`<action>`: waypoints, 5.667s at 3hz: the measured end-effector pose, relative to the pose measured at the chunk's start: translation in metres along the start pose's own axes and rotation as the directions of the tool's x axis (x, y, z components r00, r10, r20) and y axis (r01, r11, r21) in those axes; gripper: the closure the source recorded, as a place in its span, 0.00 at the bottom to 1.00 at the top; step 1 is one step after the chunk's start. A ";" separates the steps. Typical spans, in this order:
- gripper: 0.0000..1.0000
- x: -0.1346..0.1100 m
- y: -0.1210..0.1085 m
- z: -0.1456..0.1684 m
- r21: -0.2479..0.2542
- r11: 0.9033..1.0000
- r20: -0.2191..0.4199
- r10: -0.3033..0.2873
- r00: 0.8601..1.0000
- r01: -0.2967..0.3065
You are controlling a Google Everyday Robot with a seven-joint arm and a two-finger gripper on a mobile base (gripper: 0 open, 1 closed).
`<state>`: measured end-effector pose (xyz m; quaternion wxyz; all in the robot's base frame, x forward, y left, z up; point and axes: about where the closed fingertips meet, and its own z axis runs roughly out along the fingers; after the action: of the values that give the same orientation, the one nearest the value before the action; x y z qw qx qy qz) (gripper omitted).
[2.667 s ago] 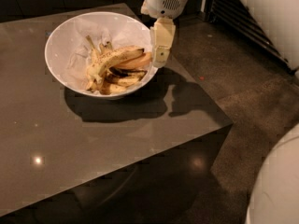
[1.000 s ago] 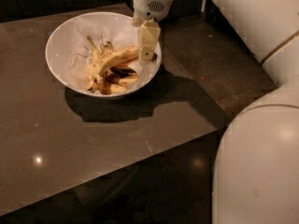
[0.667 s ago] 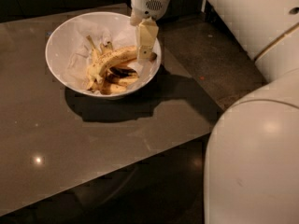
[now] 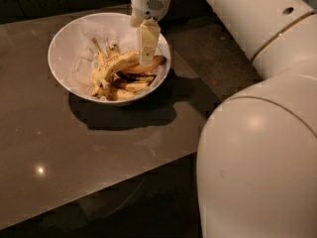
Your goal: Pick banana from white bowl
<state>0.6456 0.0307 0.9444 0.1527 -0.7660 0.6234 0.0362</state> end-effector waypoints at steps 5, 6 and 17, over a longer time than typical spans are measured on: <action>0.29 -0.010 0.014 0.030 -0.082 0.996 0.056 0.039 0.998 -0.035; 0.48 -0.009 0.016 0.031 -0.078 0.996 0.050 0.048 0.998 -0.044; 1.00 0.009 0.185 -0.082 0.126 0.941 0.401 0.240 0.884 -0.313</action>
Offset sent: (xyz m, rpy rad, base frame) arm -0.0208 -0.0034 -0.0203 0.0047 0.1247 -0.0048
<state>0.4583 -0.0336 0.9851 0.3352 -0.6295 0.6855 0.1467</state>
